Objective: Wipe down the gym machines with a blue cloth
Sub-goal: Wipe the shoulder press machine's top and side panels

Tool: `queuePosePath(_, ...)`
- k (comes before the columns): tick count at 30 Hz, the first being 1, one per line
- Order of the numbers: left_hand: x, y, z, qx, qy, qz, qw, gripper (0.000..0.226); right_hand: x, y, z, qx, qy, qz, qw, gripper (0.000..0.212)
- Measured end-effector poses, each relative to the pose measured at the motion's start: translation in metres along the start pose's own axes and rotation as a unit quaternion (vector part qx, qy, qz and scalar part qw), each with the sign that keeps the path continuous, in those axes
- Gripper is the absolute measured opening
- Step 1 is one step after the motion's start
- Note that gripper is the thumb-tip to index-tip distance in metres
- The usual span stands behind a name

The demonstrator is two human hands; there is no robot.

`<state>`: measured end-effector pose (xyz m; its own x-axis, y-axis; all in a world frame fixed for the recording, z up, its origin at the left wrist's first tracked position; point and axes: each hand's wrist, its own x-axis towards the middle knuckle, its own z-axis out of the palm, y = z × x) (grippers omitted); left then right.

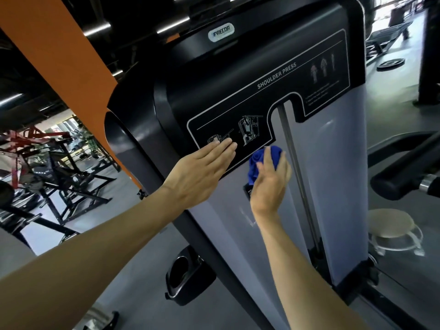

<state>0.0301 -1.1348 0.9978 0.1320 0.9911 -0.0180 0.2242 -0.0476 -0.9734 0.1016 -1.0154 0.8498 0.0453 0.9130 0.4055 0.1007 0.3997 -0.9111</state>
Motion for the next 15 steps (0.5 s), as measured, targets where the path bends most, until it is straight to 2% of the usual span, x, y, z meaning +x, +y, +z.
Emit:
queuePosePath(1, -0.001, 0.0, 0.003, -0.006, 0.003, 0.0, 1.0, 0.066, 0.003, 0.001, 0.0, 0.017, -0.001, 0.016, 1.0, 0.05)
queuePosePath(3, 0.0, 0.002, 0.007, -0.019, 0.014, -0.002, 1.0, 0.066, -0.012, -0.004, 0.004, 0.05, -0.035, -0.005, 0.998, 0.051)
queuePosePath(7, 0.004, 0.006, 0.011, -0.031, 0.039, 0.001, 0.999, 0.067, -0.073, -0.008, 0.006, 0.045, -0.128, -0.171, 0.976, 0.066)
queuePosePath(9, 0.004, 0.006, 0.015, -0.025, 0.053, 0.004, 0.998, 0.066, -0.057, 0.005, -0.005, 0.036, -0.151, -0.226, 0.962, 0.069)
queuePosePath(11, 0.004, 0.006, 0.019, -0.02, 0.063, 0.002, 0.998, 0.067, -0.019, 0.024, -0.016, 0.03, -0.16, -0.199, 0.966, 0.062)
queuePosePath(13, 0.006, 0.007, 0.022, -0.021, 0.068, -0.004, 0.997, 0.068, 0.017, 0.039, -0.021, 0.03, -0.128, -0.17, 0.977, 0.059)
queuePosePath(15, 0.01, 0.009, 0.023, -0.028, 0.076, -0.008, 0.997, 0.068, 0.031, 0.041, -0.023, 0.088, -0.119, -0.132, 0.98, 0.058)
